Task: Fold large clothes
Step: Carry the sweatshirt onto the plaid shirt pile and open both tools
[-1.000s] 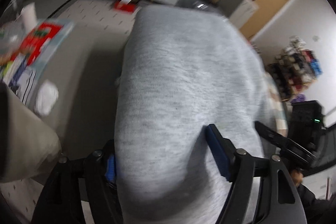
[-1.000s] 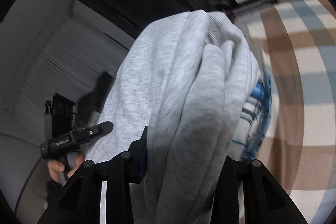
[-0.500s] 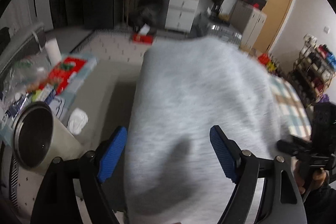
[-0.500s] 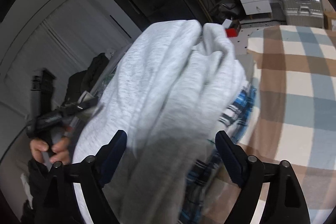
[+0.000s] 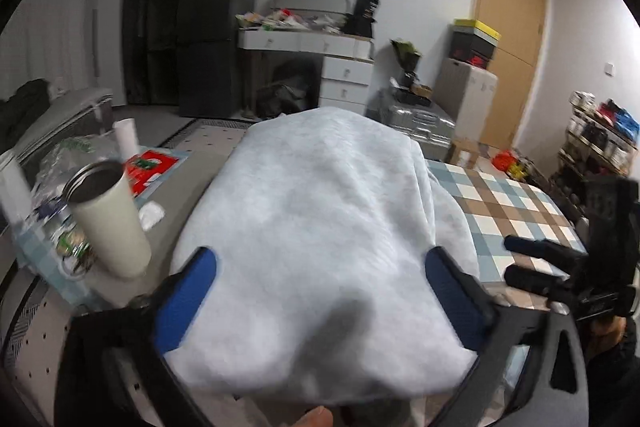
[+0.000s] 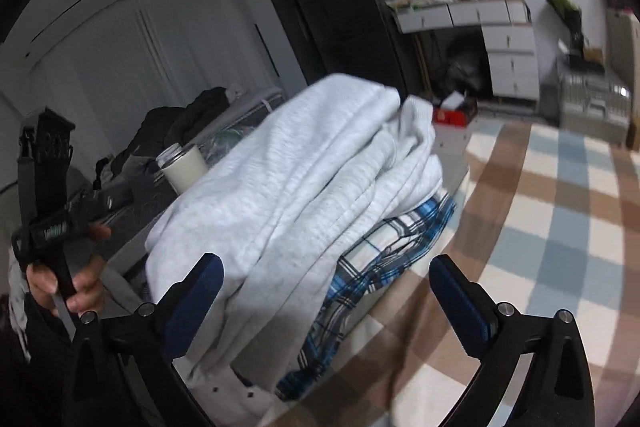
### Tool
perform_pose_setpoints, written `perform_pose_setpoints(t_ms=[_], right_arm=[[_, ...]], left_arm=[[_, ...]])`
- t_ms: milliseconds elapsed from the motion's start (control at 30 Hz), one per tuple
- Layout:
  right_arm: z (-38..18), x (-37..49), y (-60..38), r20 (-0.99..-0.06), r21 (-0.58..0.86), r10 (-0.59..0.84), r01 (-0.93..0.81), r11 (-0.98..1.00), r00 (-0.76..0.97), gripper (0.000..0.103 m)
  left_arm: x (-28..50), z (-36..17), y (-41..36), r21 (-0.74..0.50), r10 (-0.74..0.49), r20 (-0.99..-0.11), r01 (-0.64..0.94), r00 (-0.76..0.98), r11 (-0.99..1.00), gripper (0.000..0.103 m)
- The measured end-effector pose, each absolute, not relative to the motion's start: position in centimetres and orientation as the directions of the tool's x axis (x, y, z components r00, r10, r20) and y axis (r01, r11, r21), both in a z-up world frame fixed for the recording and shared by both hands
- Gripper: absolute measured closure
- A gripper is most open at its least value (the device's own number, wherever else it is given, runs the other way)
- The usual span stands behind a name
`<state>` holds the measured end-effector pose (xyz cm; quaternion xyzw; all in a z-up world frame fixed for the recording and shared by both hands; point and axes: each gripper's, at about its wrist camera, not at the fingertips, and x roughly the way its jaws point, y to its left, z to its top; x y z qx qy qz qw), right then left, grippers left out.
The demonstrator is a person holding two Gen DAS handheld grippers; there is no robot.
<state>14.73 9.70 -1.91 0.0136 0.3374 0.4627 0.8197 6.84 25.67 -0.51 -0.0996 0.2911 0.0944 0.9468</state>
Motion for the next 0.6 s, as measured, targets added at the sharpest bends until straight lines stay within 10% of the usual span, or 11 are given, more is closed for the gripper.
perform_pose_setpoints(t_ms=[433,600], right_arm=[[-2.9,12.6,4.6,-0.547,0.387,0.782,-0.738,0.553,0.299,0.0],[-3.4,11.7,3.5,-0.55,0.352,0.779,-0.762,0.544,0.302,0.0]], left_arm=[[6.7,-5.9,19.0,0.117,0.229,-0.653,-0.203,0.722,0.972,0.001],[5.0,-4.8,19.2,0.019,0.208,-0.628,-0.252,0.75,0.968,0.001]])
